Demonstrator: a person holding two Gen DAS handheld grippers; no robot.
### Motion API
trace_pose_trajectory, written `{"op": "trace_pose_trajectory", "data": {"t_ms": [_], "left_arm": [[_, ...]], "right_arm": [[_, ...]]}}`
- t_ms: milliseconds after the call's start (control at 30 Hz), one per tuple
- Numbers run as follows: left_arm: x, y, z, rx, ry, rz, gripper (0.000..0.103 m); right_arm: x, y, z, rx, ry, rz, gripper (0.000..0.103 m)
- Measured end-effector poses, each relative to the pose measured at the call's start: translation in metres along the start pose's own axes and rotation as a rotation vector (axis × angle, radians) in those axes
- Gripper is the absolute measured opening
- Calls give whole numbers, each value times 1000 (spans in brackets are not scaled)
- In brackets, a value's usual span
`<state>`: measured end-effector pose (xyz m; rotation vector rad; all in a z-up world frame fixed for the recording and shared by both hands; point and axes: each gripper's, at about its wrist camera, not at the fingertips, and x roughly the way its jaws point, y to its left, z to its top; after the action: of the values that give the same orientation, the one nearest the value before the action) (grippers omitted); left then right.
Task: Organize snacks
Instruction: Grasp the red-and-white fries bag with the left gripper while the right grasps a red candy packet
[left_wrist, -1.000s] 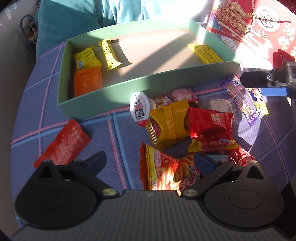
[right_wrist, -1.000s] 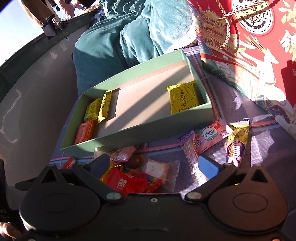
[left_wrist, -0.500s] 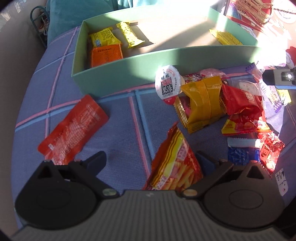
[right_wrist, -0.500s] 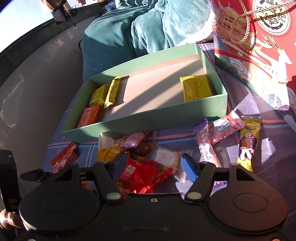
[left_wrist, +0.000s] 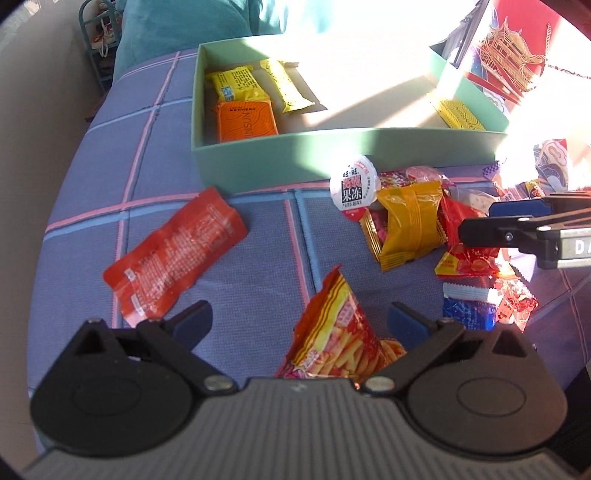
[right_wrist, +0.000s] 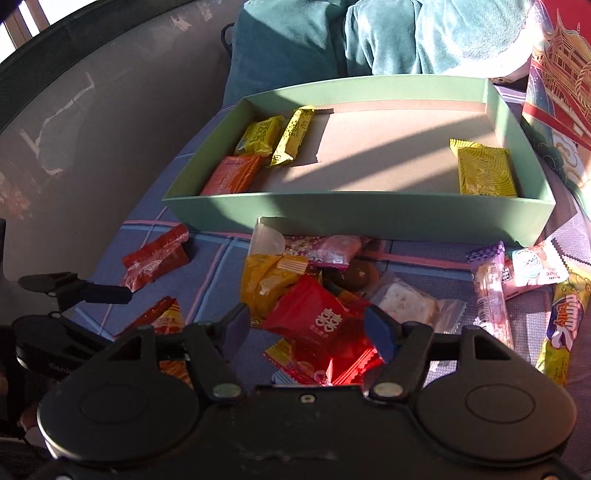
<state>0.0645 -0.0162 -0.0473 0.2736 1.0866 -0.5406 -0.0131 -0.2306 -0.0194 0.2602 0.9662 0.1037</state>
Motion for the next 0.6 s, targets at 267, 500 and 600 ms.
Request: {"op": "trace_pose_trajectory", "data": {"t_ms": [267, 500, 600], "left_arm": [[5, -10, -29, -41, 67, -19, 103], [-5, -17, -28, -19, 46, -25, 103], [-5, -19, -26, -10, 47, -27, 103]], "right_arm": [[7, 5, -13, -63, 11, -67, 50], [0, 3, -11, -78, 22, -17, 57], [5, 5, -15, -103, 39, -34, 58]]}}
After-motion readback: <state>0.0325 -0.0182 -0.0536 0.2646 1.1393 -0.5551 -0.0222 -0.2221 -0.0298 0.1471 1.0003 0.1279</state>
